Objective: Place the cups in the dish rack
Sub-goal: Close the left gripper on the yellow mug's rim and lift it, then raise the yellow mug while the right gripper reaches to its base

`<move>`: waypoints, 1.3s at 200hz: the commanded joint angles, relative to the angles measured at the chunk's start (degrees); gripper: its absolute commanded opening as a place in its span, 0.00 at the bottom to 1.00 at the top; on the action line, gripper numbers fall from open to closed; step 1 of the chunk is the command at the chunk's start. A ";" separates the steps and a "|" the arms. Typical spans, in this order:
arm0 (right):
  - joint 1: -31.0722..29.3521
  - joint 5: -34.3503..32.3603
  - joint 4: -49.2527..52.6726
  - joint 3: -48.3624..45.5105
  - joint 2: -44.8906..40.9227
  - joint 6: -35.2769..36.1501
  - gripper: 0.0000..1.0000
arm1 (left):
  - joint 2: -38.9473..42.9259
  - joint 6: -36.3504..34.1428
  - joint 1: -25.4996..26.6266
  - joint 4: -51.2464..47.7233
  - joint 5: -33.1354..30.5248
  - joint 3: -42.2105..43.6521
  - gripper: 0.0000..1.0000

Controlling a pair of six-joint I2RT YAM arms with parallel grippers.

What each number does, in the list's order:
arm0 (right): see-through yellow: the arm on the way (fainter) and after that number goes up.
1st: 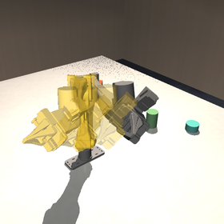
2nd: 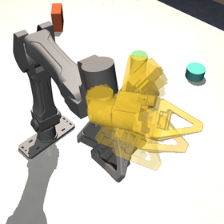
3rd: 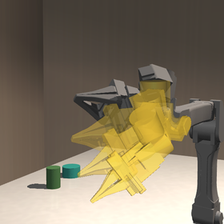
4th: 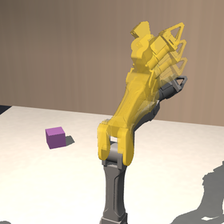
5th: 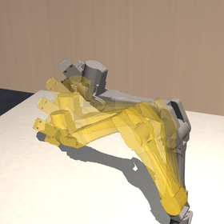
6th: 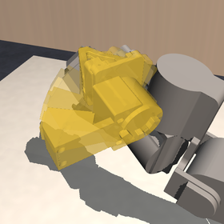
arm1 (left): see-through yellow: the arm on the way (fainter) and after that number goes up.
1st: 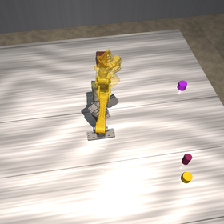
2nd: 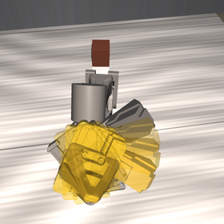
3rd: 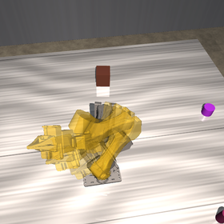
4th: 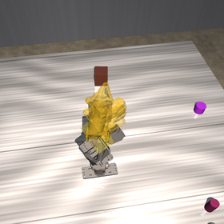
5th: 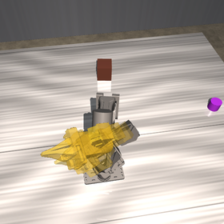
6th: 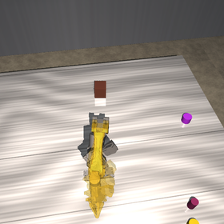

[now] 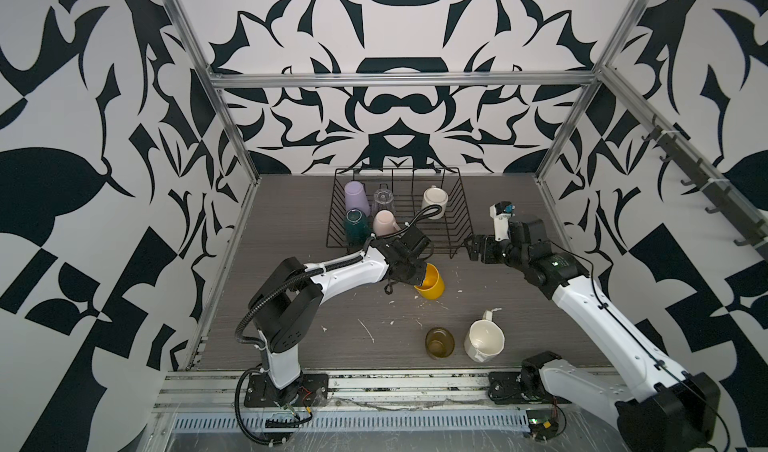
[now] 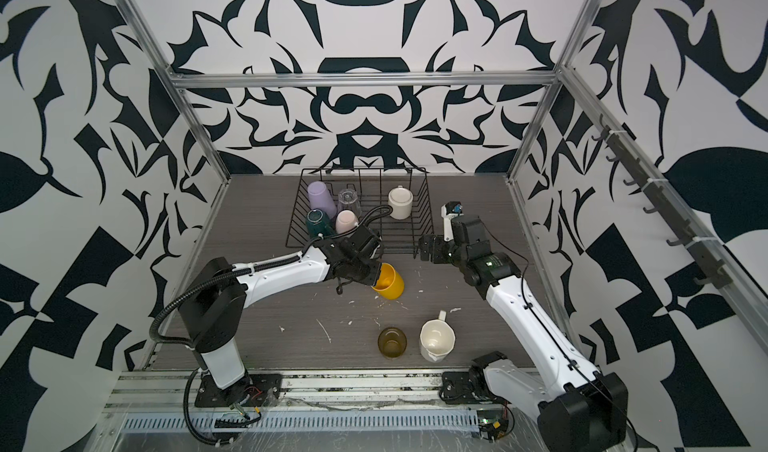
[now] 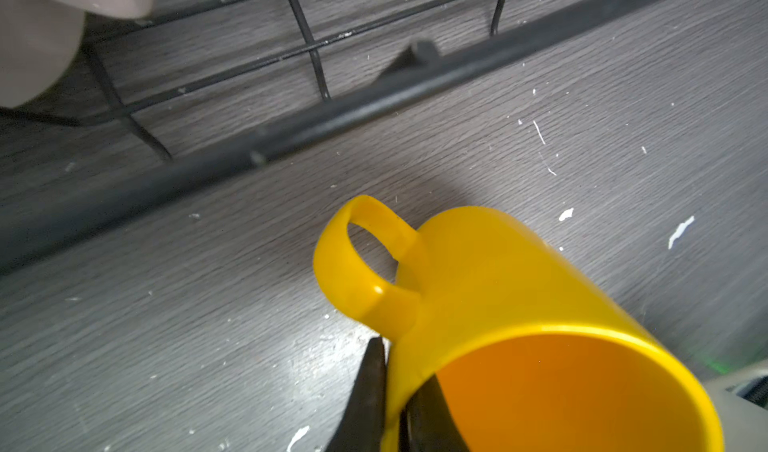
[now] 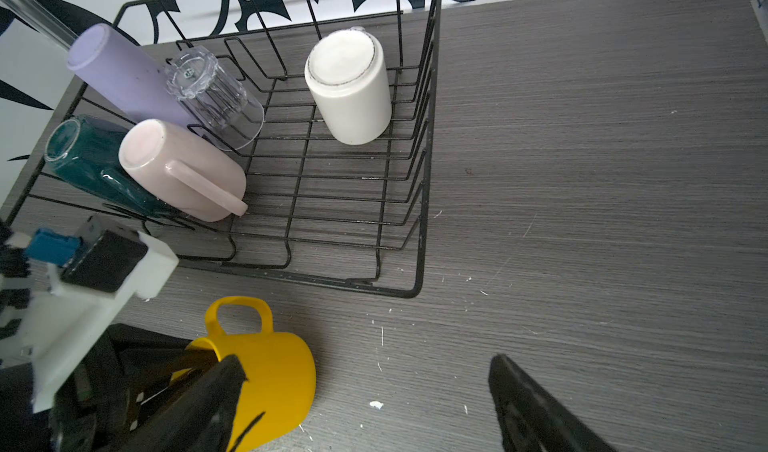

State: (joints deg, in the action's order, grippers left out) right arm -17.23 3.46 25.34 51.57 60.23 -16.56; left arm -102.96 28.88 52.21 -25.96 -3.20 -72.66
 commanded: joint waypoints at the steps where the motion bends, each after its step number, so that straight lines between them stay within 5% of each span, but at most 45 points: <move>1: 0.24 0.48 -2.12 0.21 -0.11 0.36 0.95 | 0.85 0.29 0.18 -0.63 0.55 -0.40 0.01; 40: 0.27 1.25 -2.49 0.41 -0.28 -0.09 0.95 | 5.37 -0.48 0.18 0.30 -0.92 2.60 0.00; 84: 0.41 5.32 -5.33 0.75 -0.98 -0.77 0.95 | 19.95 -10.61 -2.09 8.18 0.37 11.79 0.00; 117: 0.45 13.73 -10.89 0.12 -1.60 -2.10 0.95 | 35.90 -19.66 -3.70 21.20 2.69 24.02 0.00; 169: 0.44 32.76 -22.70 -0.90 -0.37 -5.40 0.95 | 54.13 -21.08 -14.05 39.42 17.13 39.96 0.00; 202: 0.21 44.03 -31.32 -1.39 1.71 -9.49 0.94 | 57.98 -22.03 -16.14 46.39 20.75 44.73 0.00; 260: -4.80 48.87 -33.19 -0.38 3.93 -7.90 0.93 | 57.40 -18.49 -20.29 58.45 28.06 48.58 0.00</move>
State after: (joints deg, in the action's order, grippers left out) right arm -19.42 47.53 -4.16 50.26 63.66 -25.34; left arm -45.98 8.38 33.32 19.73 18.83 -22.90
